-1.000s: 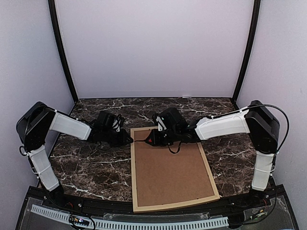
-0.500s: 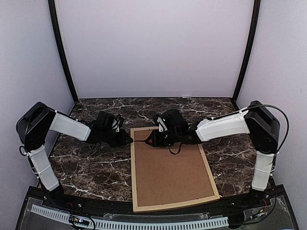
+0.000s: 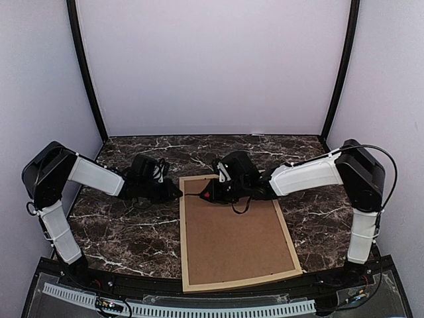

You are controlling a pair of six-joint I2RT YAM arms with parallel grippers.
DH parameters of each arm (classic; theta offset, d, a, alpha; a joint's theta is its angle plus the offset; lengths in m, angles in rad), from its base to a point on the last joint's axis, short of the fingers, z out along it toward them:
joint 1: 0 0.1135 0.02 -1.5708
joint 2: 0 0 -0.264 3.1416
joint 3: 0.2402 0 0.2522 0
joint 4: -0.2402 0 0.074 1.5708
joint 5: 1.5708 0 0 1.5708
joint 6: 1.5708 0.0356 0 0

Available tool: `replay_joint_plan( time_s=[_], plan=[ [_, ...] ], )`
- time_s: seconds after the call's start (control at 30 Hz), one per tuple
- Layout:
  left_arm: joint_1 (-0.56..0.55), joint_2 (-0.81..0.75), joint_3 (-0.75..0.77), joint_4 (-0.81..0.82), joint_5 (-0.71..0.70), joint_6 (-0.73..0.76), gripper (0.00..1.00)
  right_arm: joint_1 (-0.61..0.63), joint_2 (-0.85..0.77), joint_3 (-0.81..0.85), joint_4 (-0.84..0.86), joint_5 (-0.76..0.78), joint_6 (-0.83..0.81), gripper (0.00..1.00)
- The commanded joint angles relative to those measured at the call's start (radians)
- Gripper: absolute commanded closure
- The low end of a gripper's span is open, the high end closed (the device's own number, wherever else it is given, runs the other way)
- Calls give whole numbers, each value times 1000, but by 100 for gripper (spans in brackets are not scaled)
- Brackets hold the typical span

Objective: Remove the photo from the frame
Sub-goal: Release the fastener from the backboard.

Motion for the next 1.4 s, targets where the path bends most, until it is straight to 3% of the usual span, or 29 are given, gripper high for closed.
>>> replay_joint_plan(
  time_s=[0.0,0.63,1.37],
  plan=[
    [-10,31,-28,4,29,1,86,49,30,45,188,-216,17,100],
    [-11,48,-45,37,48,-9,92,66,33,86,229,-263,39,100],
    [-11,71,-55,57,54,-14,93,88,13,142,288,-336,55,100]
  ],
)
